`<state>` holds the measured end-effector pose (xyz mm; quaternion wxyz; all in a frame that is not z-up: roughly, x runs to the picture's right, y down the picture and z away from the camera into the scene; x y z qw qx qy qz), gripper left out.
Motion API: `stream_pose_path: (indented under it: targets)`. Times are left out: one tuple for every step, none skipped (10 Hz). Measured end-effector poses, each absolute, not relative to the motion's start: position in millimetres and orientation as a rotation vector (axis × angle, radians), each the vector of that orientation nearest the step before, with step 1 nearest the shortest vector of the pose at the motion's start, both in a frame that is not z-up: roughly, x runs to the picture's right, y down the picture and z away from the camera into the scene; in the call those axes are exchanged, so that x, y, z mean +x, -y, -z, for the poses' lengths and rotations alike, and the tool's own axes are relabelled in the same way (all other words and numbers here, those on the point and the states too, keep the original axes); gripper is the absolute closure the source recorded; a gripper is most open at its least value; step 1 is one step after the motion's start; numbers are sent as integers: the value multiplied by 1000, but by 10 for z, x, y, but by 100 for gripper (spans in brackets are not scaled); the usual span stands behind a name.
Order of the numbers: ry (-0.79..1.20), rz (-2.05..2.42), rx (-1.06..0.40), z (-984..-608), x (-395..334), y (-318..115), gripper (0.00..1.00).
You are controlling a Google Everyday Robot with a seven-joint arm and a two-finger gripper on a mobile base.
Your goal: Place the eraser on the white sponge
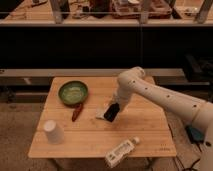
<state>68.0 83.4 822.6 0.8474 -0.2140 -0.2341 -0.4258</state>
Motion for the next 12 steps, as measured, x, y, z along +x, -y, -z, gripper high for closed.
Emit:
stream_pose_path:
  targets:
    - [484, 859, -446, -8269, 697, -704, 53]
    - [481, 850, -453, -8302, 693, -637, 46]
    - [491, 878, -463, -8345, 644, -613, 37]
    - [508, 914, -466, -8351, 532, -630, 33]
    - [524, 932, -468, -8358, 451, -671, 35]
    - [552, 967, -469, -8370, 249, -734, 44]
    - [568, 994, -471, -8381, 101, -796, 52]
    - [582, 1027, -473, -8389, -66, -862, 60]
    - [595, 1065, -481, -8422, -233, -969, 72]
    - [617, 1092, -489, -8473, -337, -1053, 84]
    - [651, 1103, -499, -8502, -363, -1090, 91]
    - [662, 1101, -499, -8500, -350, -1092, 92]
